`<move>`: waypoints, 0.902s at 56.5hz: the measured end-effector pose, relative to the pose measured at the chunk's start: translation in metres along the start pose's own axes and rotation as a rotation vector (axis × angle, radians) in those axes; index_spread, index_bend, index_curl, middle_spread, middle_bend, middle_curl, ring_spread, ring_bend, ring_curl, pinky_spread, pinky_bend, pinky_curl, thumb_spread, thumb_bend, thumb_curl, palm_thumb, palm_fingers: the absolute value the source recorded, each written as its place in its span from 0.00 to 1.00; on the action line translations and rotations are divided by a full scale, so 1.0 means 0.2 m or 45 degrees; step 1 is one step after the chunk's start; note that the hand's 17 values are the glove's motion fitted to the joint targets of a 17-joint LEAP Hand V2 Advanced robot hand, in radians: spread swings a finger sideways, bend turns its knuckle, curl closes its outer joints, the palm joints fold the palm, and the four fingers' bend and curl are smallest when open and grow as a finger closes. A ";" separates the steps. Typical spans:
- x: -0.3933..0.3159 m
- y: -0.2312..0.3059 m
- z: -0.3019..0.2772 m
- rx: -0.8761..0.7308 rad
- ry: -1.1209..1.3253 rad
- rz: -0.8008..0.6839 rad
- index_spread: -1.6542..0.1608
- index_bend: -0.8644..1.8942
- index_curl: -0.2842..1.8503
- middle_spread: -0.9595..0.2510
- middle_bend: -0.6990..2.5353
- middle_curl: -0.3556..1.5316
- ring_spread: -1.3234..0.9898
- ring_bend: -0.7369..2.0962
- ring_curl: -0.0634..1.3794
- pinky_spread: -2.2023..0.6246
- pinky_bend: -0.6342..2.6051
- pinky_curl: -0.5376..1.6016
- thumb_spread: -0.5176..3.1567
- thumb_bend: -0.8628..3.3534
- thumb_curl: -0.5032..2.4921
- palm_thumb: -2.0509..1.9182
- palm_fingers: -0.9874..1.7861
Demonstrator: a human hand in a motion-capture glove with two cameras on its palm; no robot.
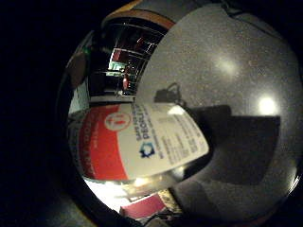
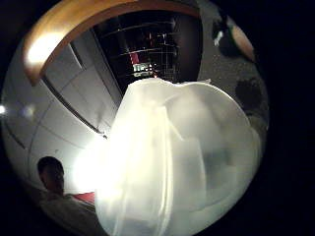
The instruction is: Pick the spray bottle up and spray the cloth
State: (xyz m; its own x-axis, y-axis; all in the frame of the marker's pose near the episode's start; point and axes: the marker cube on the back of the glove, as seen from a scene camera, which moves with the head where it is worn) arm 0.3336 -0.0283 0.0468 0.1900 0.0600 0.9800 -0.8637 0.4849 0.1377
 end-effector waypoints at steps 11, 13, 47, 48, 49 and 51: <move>-0.03 -0.06 0.03 -0.041 0.024 -0.020 0.78 0.41 0.32 0.69 0.32 0.40 0.50 0.41 0.27 0.78 0.23 0.36 0.40 0.20 0.30 0.69 0.75; -0.04 -0.07 0.04 -0.049 0.032 -0.026 0.78 0.41 0.32 0.69 0.32 0.41 0.50 0.42 0.28 0.77 0.23 0.37 0.40 0.20 0.30 0.70 0.77; -0.33 -0.05 0.39 -0.696 0.811 -0.353 0.83 0.44 0.38 0.68 0.38 0.46 0.50 0.47 0.35 0.71 0.29 0.42 0.23 0.20 0.39 0.76 0.86; -0.35 -0.03 0.40 -0.723 0.833 -0.361 0.83 0.44 0.38 0.68 0.38 0.46 0.50 0.47 0.35 0.71 0.29 0.42 0.23 0.20 0.40 0.76 0.86; -0.38 -0.01 0.41 -0.752 0.859 -0.370 0.83 0.44 0.38 0.68 0.38 0.46 0.50 0.47 0.35 0.71 0.29 0.42 0.23 0.20 0.40 0.76 0.86; -0.42 0.02 0.43 -0.805 0.916 -0.389 0.83 0.44 0.38 0.68 0.38 0.46 0.50 0.47 0.35 0.71 0.29 0.42 0.23 0.20 0.40 0.76 0.86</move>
State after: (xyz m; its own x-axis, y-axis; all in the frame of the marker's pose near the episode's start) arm 0.2742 -0.1056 -0.0227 0.7793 0.2673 0.5668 -0.3641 0.9293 0.0624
